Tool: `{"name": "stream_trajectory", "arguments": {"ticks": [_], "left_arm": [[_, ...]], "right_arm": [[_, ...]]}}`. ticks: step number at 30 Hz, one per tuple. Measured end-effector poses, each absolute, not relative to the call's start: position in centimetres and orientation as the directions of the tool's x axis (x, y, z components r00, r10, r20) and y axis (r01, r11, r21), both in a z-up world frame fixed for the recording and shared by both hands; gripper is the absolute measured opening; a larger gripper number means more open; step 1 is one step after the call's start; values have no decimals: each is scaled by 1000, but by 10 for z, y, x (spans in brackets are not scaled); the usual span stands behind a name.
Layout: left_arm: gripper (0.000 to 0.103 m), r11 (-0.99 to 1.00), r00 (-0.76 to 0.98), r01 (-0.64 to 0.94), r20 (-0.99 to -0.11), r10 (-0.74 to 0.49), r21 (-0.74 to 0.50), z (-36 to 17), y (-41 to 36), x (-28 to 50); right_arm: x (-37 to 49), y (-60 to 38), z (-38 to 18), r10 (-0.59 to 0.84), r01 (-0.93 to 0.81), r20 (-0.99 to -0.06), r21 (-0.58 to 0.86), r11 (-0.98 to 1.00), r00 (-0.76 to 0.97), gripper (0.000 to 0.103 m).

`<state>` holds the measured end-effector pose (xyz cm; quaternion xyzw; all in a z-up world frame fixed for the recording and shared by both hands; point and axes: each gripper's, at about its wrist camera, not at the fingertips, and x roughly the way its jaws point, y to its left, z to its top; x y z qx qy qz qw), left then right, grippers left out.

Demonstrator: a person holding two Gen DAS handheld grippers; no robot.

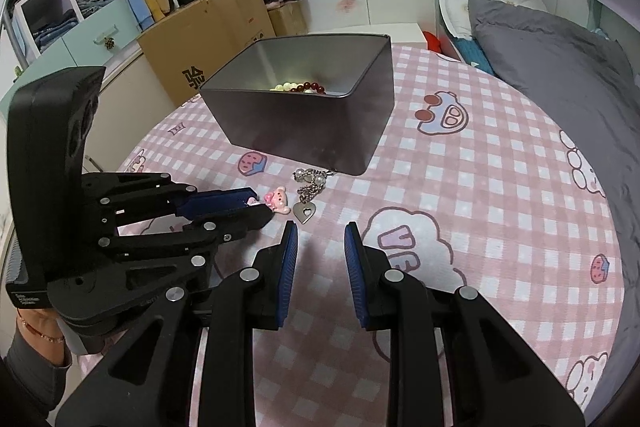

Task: Organize jewelry
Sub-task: 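Grasp the silver heart-pendant chain with the left tool while the right tool grasps the pearl chain, then carry both chains over the tin box and open both tools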

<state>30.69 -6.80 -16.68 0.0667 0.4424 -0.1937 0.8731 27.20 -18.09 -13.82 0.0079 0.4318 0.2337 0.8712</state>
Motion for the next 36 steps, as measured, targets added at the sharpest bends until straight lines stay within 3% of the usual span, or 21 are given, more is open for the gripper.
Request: {"name": "stream_trajectory", "arguments": {"ticks": [8, 14, 19, 21, 23, 28, 36], "left_arm": [[15, 932, 572, 353, -770, -284, -82, -150, -37, 306], [15, 944, 602, 318, -750, -275, -91, -137, -17, 305], [15, 945, 612, 313, -739, -280, -98, -130, -11, 305], [15, 943, 614, 318, -736, -284, -99, -127, -11, 305], [15, 943, 619, 318, -733, -282, -94, -125, -11, 303], [15, 934, 622, 334, -715, -319, -127, -112, -9, 302], [15, 910, 630, 374, -672, -390, -177, -81, -10, 302]], "right_arm": [[285, -159, -149, 388, -407, -763, 180, 896, 516, 23], [293, -147, -153, 356, -394, -767, 146, 907, 534, 34], [301, -133, -158, 309, -394, -777, 85, 915, 549, 35], [301, -128, -160, 281, -401, -779, 41, 915, 561, 32], [299, -123, -162, 246, -411, -780, -16, 911, 576, 9], [293, -124, -159, 251, -436, -788, -24, 900, 562, 6], [275, -143, -111, 358, -458, -723, 65, 887, 591, 5]]}}
